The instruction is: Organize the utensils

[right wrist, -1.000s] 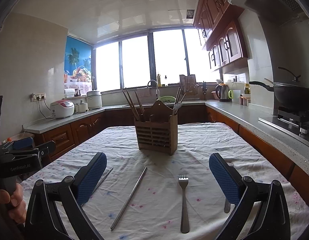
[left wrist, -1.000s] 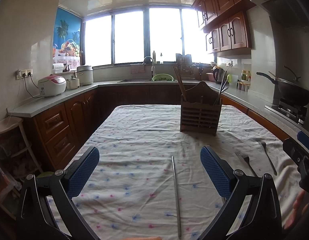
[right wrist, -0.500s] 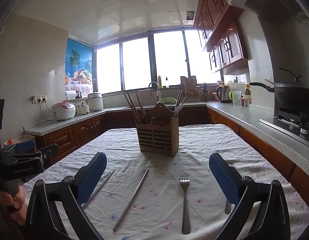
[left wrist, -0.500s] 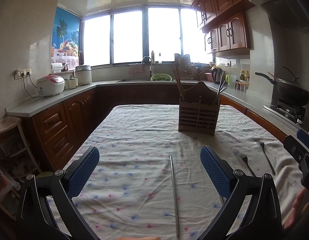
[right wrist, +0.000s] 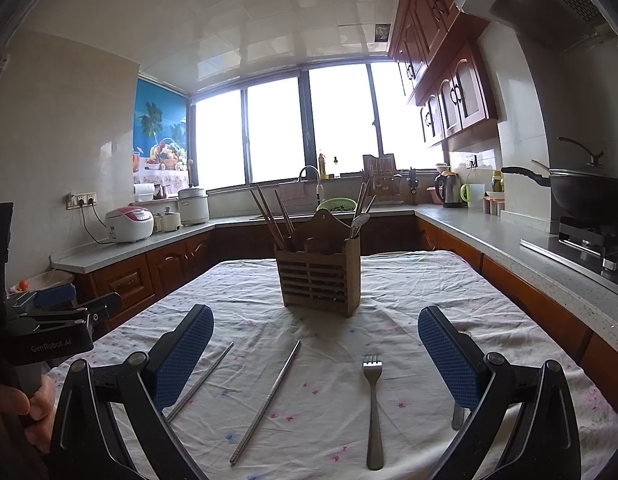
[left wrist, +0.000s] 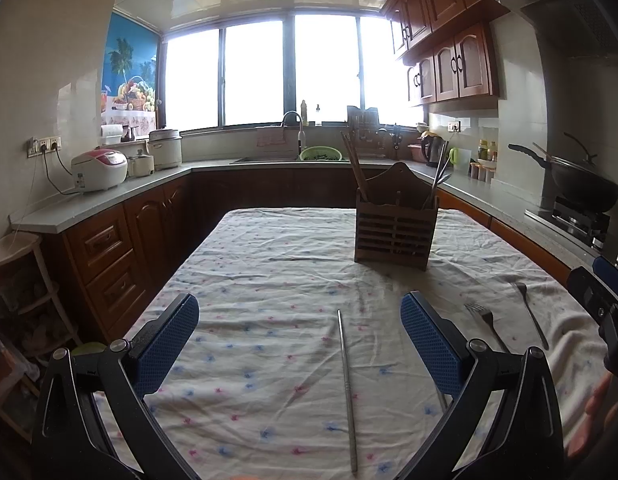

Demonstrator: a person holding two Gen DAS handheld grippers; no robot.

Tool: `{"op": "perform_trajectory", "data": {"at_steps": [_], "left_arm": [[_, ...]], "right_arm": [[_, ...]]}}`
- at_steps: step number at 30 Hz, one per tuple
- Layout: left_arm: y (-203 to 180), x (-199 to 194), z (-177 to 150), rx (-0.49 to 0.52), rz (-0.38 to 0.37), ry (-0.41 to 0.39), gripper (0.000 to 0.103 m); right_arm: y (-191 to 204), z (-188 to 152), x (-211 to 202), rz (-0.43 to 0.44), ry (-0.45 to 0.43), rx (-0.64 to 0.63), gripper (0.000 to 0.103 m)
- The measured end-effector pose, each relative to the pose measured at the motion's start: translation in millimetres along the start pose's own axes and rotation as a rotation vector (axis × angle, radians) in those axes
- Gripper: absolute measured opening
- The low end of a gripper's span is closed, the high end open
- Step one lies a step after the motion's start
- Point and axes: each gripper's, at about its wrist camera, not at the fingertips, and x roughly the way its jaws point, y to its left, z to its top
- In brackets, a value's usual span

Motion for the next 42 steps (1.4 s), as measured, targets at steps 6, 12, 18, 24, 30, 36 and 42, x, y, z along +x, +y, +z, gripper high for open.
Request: {"op": "perform_trajectory", "data": {"at_steps": [6,12,18,24,30,36,42], "left_arm": [[1.5,0.0,0.3,-0.003,0.000,-0.001,0.103],[1.4,0.1,0.4,0.000,0.001,-0.001,0.103],[-0.2,-0.1,0.9,0.002,-0.001,0.000,0.103],[-1.5,-0.8,1.6,0.004,-0.004,-0.001,0.103],[-2.4,-0.1,2.1,0.002,-0.003,-0.002,0.103],[-2.5,-0.2,2.2,0.002,-0.002,-0.003,0.103],[-2.6,0.7,2.9,0.003,0.000,-0.008,0.103]], "right_arm": [[-0.1,0.5,-1.0,0.003,-0.004,0.000,0.103],[0.5,1.2,-1.4,0.004,-0.004,-0.001,0.103],[0.7,1.4,-1.5,0.003,-0.006,0.000,0.103],[2.3,2.3,-2.4,0.006,-0.009,0.001,0.103],[3.1,2.9,-2.5,0.007,-0.009,0.001,0.103],[4.7,5.3,-1.4,0.009,-0.011,-0.002,0.103],[4.9,7.6,-0.5,0.012,-0.014,-0.003,0.103]]}}
